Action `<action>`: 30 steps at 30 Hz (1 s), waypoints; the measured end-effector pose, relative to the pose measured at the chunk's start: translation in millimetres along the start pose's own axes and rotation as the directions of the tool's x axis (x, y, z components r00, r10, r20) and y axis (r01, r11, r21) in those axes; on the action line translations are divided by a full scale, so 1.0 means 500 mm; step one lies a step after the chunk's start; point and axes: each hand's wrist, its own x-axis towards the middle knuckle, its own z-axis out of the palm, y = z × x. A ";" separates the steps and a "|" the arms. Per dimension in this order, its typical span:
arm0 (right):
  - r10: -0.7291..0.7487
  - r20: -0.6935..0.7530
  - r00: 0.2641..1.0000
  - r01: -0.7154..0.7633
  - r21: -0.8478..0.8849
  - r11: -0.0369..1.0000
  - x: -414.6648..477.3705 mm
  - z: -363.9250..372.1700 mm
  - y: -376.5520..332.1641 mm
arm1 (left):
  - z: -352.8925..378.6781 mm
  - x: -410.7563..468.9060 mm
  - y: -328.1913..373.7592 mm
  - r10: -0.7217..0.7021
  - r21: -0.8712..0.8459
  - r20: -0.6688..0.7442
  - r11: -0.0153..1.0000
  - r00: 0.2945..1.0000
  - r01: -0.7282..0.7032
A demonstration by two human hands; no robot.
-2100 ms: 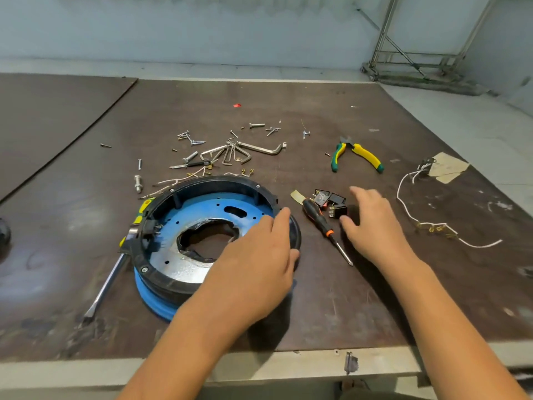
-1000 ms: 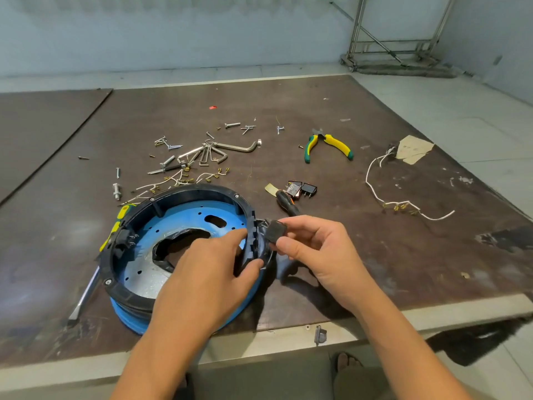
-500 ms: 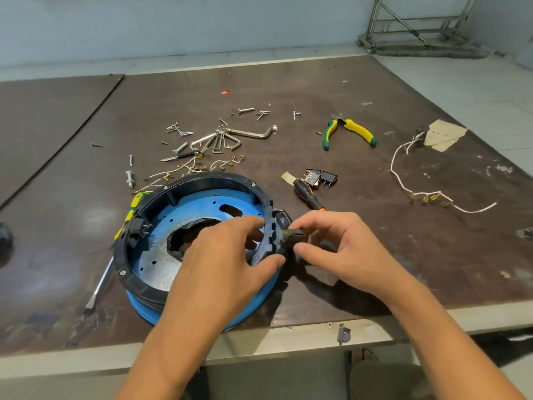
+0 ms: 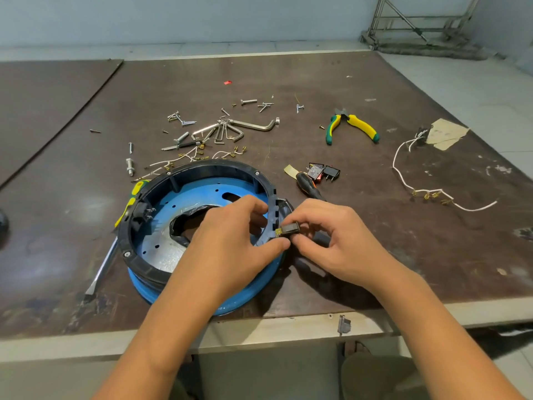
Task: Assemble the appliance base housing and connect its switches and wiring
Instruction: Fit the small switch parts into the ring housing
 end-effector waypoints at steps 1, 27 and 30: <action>0.011 -0.003 1.000 -0.011 -0.010 1.000 0.002 0.002 -0.001 | 0.000 0.003 -0.001 0.003 -0.005 -0.004 1.000 1.000 -0.003; -0.021 0.045 0.999 0.028 -0.175 0.984 0.016 0.010 -0.016 | -0.003 0.013 -0.002 -0.002 -0.087 0.003 0.996 1.000 0.002; -0.042 0.027 0.999 0.046 -0.180 0.983 0.012 0.011 -0.015 | -0.006 0.013 -0.004 0.000 -0.097 0.029 0.995 1.000 0.003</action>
